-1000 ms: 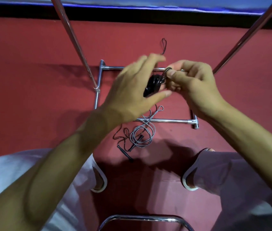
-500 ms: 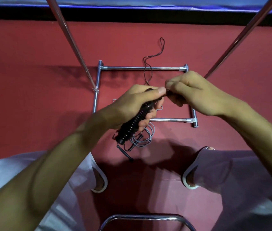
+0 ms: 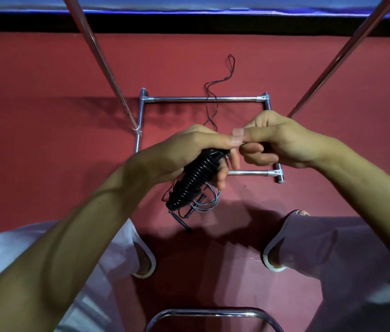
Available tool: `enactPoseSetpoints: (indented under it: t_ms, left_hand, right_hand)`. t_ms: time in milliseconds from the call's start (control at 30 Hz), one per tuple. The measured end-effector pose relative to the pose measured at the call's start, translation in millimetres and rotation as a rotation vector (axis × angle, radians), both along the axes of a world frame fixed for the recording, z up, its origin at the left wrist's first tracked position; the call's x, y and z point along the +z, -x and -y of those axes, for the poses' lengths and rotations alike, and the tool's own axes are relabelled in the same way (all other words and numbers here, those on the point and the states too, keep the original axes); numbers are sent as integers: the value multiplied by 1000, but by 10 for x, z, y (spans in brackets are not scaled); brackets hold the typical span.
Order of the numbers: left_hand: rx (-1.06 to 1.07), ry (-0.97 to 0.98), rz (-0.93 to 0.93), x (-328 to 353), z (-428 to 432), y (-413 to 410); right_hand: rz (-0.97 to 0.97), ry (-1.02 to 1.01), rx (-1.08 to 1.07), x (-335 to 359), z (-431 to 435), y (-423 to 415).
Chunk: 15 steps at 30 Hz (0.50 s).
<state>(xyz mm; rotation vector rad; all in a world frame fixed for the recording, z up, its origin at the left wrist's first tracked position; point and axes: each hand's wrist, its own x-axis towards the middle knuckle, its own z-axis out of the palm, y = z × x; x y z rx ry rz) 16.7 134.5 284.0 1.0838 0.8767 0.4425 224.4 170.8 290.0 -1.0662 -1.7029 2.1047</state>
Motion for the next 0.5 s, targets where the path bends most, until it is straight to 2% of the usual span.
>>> enactPoseSetpoints:
  t_ms: [67, 133, 267, 333, 400, 500]
  left_hand:
    - [25, -82, -58, -12, -14, 35]
    - [93, -290, -169, -28, -8, 45]
    - [80, -916, -649, -74, 46, 120]
    - [62, -1121, -829, -88, 86, 160]
    - [60, -1225, -892, -121, 108, 183]
    - [72, -1282, -940, -217, 128, 230]
  right_hand:
    - [-28, 131, -52, -9, 2, 13]
    - [-52, 228, -113, -25, -4, 21]
    - [-100, 394, -209, -61, 9, 42]
    - [-102, 436, -237, -90, 35, 57]
    - [-100, 450, -283, -125, 58, 77]
    - [-97, 452, -352, -161, 72, 126]
